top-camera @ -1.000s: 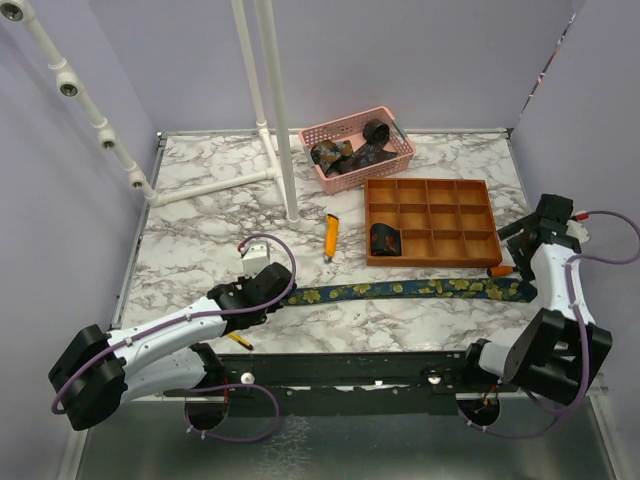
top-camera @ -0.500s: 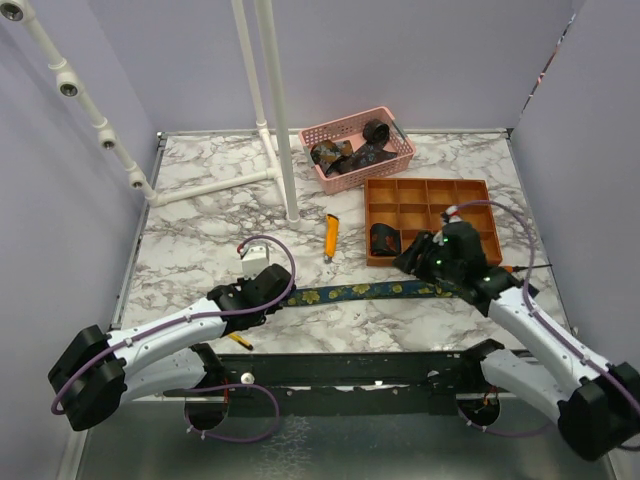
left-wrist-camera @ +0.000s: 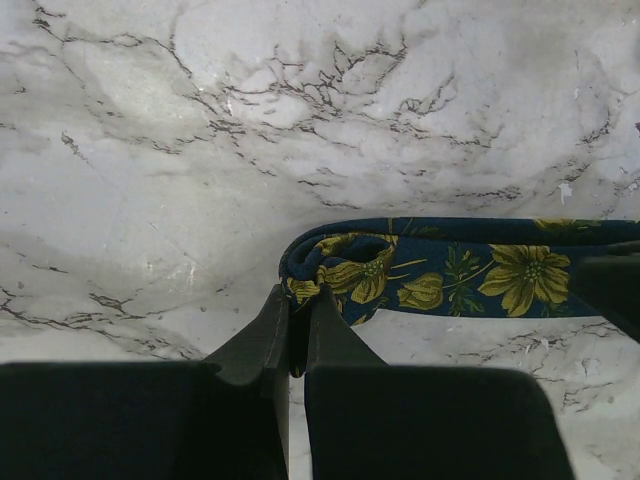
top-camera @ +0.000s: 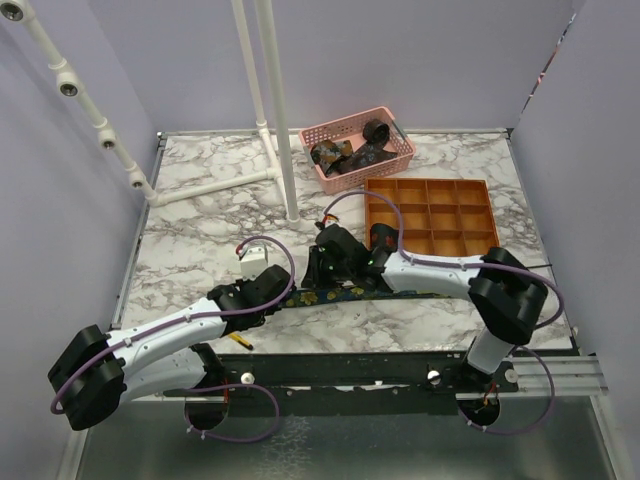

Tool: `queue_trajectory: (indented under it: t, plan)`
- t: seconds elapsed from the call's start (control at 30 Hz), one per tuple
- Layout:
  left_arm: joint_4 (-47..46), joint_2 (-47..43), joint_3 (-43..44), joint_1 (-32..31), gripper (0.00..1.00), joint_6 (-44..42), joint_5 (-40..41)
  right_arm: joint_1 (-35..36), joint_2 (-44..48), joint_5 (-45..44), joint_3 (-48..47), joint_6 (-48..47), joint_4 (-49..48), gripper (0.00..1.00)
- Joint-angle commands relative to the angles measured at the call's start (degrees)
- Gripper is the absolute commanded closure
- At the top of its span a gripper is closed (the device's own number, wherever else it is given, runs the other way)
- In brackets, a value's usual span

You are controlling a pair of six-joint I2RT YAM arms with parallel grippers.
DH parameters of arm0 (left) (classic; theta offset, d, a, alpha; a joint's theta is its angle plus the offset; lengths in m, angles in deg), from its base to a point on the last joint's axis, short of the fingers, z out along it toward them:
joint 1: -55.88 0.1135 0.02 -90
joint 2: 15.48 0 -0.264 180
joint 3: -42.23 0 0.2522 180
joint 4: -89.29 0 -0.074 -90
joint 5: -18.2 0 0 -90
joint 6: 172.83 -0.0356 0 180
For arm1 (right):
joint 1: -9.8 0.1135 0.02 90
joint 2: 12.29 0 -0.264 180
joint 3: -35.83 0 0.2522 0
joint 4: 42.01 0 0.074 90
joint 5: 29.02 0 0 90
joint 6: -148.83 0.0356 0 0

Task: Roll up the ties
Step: Flatten out the tie at the center of the board, then roll the tie at the center of the board.

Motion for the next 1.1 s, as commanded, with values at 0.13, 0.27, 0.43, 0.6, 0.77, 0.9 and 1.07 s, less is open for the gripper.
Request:
queue_trajectory:
  t: [0.13, 0.27, 0.43, 0.6, 0.77, 0.9, 1.07]
  plan:
    - [2.9, 1.5, 2.1, -0.4, 1.00, 1.7, 3.1, 0.7, -9.8, 2.9, -3.1, 2.4, -10.2, 0.79]
    - [3.2, 2.4, 2.3, -0.3, 1.00, 1.8, 3.6, 1.3, -12.3, 5.1, -4.5, 2.9, -12.5, 0.81]
    - [3.4, 2.6, 2.3, -0.4, 1.00, 1.7, 4.0, 2.9, -14.6, 9.1, -6.1, 3.5, -14.7, 0.82]
    - [3.4, 3.0, 2.4, -0.4, 1.00, 1.6, 4.2, 3.3, -17.7, 11.4, -6.7, 5.4, -14.7, 0.84]
    - [3.4, 2.9, 2.4, -0.4, 1.00, 1.5, 4.2, 3.3, -18.8, 10.8, -5.7, 7.2, -14.6, 0.87]
    - [3.4, 2.7, 2.4, -0.3, 1.00, 1.6, 4.1, 3.3, -19.0, 10.2, -4.9, 7.5, -14.0, 0.89]
    - [3.4, 2.3, 2.9, -0.3, 1.00, 1.7, 3.6, 3.3, -20.6, 10.2, -5.0, 8.1, -14.0, 0.90]
